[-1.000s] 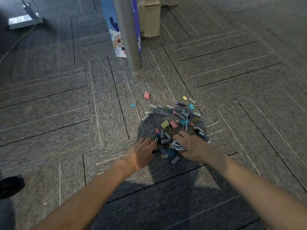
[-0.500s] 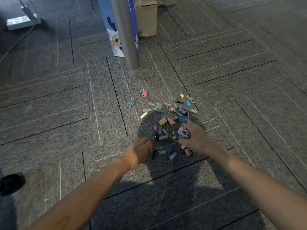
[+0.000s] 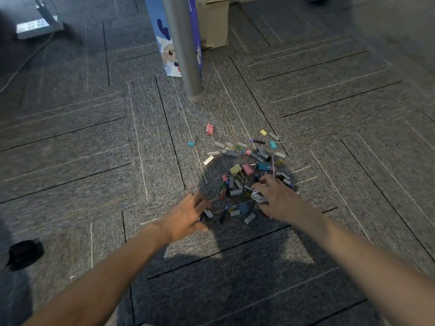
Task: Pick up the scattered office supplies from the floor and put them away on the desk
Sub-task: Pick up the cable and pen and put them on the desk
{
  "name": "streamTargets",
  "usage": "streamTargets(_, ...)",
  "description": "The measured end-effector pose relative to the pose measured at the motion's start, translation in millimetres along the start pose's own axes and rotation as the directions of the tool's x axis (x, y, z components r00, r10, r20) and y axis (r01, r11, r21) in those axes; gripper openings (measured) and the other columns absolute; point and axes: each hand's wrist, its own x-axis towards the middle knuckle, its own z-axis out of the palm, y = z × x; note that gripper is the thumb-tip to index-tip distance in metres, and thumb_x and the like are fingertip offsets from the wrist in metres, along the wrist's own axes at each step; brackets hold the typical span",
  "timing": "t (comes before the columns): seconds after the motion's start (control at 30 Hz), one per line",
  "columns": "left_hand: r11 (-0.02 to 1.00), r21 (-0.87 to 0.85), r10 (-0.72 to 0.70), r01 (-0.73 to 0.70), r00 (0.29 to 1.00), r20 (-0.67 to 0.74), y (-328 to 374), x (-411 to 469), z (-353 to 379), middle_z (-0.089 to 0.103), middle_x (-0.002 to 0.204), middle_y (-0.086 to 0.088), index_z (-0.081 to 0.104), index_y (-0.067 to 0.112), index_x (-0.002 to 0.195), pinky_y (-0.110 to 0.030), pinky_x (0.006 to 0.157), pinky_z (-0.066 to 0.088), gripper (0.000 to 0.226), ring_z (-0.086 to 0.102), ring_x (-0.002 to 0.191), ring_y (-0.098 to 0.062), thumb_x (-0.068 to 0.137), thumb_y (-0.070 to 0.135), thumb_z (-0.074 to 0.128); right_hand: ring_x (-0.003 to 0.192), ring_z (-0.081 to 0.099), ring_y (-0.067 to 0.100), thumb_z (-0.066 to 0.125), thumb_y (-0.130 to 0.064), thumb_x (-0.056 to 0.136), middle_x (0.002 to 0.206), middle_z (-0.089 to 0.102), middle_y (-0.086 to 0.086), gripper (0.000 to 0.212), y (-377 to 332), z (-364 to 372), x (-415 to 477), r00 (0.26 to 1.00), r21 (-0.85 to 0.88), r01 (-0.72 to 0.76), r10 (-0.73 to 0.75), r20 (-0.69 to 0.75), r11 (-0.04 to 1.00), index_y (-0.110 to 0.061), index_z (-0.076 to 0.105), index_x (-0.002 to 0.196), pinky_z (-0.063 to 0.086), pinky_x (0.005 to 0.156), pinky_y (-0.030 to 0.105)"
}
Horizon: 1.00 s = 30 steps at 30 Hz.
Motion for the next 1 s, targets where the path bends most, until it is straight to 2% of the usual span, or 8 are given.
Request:
streamTargets(0.23,0.995,-0.099,-0.02,0.004,0.987,-0.16,13,-1,10,0.044,0.105,0.005,0.051,0.021,0.098,-0.024,0.068,0.051,0.009,0.043,0.086,-0.007,0.09,0.024,0.056,0.109,0.04,0.028,0.057,-0.023,0.089,0.122,0.036,0.008,0.035,-22,6,-7,0.999,-0.083,-0.052,0.052,-0.009,0.995,-0.017,0.043,0.121,0.044,0.071,0.032)
streamTargets(0.43,0.996,-0.068,-0.078,0.064,0.969,-0.233,34,-3,15,0.046,0.107,0.0,0.057,0.01,0.095,-0.018,0.061,0.049,0.009,0.048,0.083,-0.011,0.089,0.003,0.057,0.1,0.035,0.026,0.062,-0.01,0.084,0.119,0.036,0.008,0.031,-32,10,-6,0.99,-0.01,-0.139,0.139,-0.032,0.99,-0.016,0.045,0.109,0.04,0.072,0.032)
streamTargets(0.6,0.972,-0.1,-0.23,0.215,0.957,-0.179,42,2,24,0.043,0.104,0.002,0.051,0.011,0.095,-0.017,0.06,0.048,0.023,0.044,0.082,-0.011,0.08,-0.007,0.053,0.104,0.038,0.024,0.063,-0.007,0.083,0.121,0.035,0.008,0.04,-31,10,-5,0.999,-0.1,-0.02,0.022,0.025,0.995,-0.015,0.044,0.118,0.036,0.069,0.028)
streamTargets(0.73,0.905,-0.296,-0.359,0.306,0.923,-0.141,42,18,10,0.048,0.095,0.0,0.052,0.009,0.083,-0.023,0.061,0.049,0.018,0.053,0.079,-0.017,0.084,-0.007,0.042,0.088,0.04,0.017,0.063,-0.008,0.081,0.099,0.042,-0.001,0.035,-23,8,-7,0.998,0.081,0.055,-0.057,0.024,0.995,-0.015,0.048,0.112,0.033,0.061,0.025)
streamTargets(0.8,0.75,-0.529,-0.476,0.398,0.88,-0.013,38,28,1,0.054,0.09,-0.004,0.053,0.01,0.078,-0.021,0.054,0.047,0.028,0.057,0.073,-0.019,0.085,-0.011,0.037,0.078,0.044,0.018,0.062,-0.009,0.082,0.086,0.042,-0.004,0.019,-21,6,-10,0.998,0.255,0.046,-0.034,-0.05,0.966,-0.016,0.049,0.093,0.036,0.059,0.027)
streamTargets(0.87,0.366,-0.795,-0.576,0.483,0.789,0.214,34,36,-9,0.059,0.088,-0.011,0.056,0.01,0.079,-0.021,0.054,0.04,0.034,0.053,0.065,-0.019,0.086,-0.014,0.032,0.073,0.048,0.021,0.062,-0.007,0.081,0.084,0.046,0.0,0.019,-20,3,-8,0.995,0.361,0.016,0.02,-0.095,0.932,-0.016,0.046,0.085,0.043,0.065,0.035)
streamTargets(0.93,0.017,-0.914,-0.57,0.406,0.755,0.325,33,41,-16,0.057,0.081,-0.013,0.054,0.009,0.076,-0.028,0.065,0.038,0.034,0.049,0.063,-0.02,0.089,-0.011,0.03,0.073,0.051,0.024,0.062,-0.007,0.08,0.086,0.05,0.005,0.016,-19,-1,-5,0.991,0.42,-0.008,0.064,-0.119,0.907,-0.013,0.049,0.085,0.046,0.067,0.041)
streamTargets(1.0,-0.079,-0.921,-0.544,0.382,0.757,0.36,36,47,-24,0.056,0.075,-0.008,0.051,0.009,0.08,-0.025,0.058,0.038,0.029,0.05,0.056,-0.012,0.089,-0.008,0.03,0.073,0.051,0.027,0.062,-0.009,0.08,0.085,0.051,0.008,0.014,-19,-3,-1,0.988,0.465,-0.016,0.084,-0.126,0.885,-0.011,0.05,0.086,0.045,0.066,0.043)
